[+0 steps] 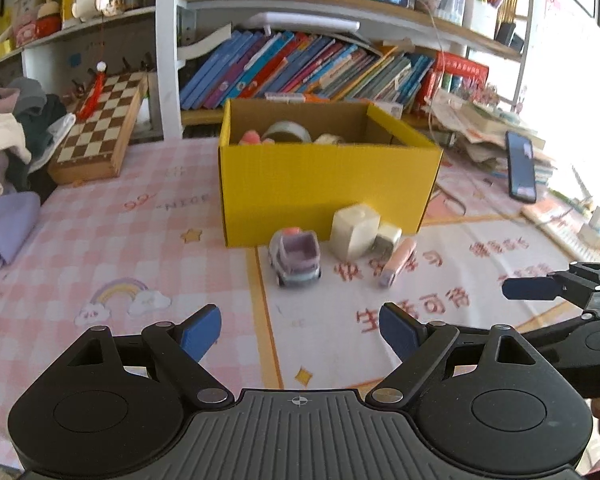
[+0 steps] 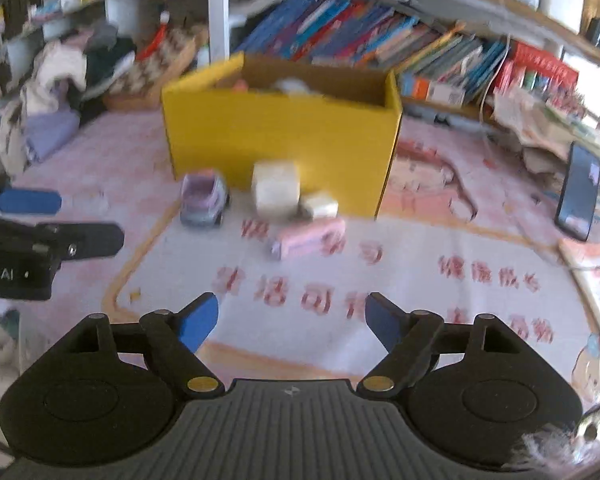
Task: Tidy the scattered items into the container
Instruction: 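Withdraw both tools from the box back over the table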
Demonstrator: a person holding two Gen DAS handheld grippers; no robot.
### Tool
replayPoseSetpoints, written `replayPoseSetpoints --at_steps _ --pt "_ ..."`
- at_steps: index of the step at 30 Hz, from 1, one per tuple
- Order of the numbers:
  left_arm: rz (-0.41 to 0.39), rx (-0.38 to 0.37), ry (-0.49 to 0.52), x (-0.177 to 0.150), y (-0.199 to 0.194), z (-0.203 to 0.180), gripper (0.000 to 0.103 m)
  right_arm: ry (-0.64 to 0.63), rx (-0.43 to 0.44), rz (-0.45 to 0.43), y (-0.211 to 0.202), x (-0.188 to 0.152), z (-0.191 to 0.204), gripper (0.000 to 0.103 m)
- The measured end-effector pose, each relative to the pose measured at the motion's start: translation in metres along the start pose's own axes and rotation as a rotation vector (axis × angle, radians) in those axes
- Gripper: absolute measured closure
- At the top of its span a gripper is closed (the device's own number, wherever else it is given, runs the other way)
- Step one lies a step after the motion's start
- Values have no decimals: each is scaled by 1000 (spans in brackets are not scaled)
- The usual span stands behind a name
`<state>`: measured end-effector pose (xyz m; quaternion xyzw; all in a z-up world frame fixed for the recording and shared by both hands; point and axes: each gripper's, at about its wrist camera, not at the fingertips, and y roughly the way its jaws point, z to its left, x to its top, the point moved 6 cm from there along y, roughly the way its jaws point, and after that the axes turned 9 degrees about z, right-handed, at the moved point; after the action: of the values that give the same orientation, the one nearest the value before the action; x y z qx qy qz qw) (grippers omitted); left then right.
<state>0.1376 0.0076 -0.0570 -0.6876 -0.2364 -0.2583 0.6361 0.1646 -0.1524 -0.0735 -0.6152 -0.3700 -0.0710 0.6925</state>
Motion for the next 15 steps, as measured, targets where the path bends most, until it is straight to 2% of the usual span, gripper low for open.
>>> replayPoseSetpoints --at_steps 6,11,15 --pt "5 4 1 0 6 0 14 -20 8 5 4 2 2 23" --pt "18 21 20 -1 17 -3 14 -13 19 48 17 4 -3 17" --pt "19 23 17 3 23 -4 14 -35 26 74 25 4 -4 17"
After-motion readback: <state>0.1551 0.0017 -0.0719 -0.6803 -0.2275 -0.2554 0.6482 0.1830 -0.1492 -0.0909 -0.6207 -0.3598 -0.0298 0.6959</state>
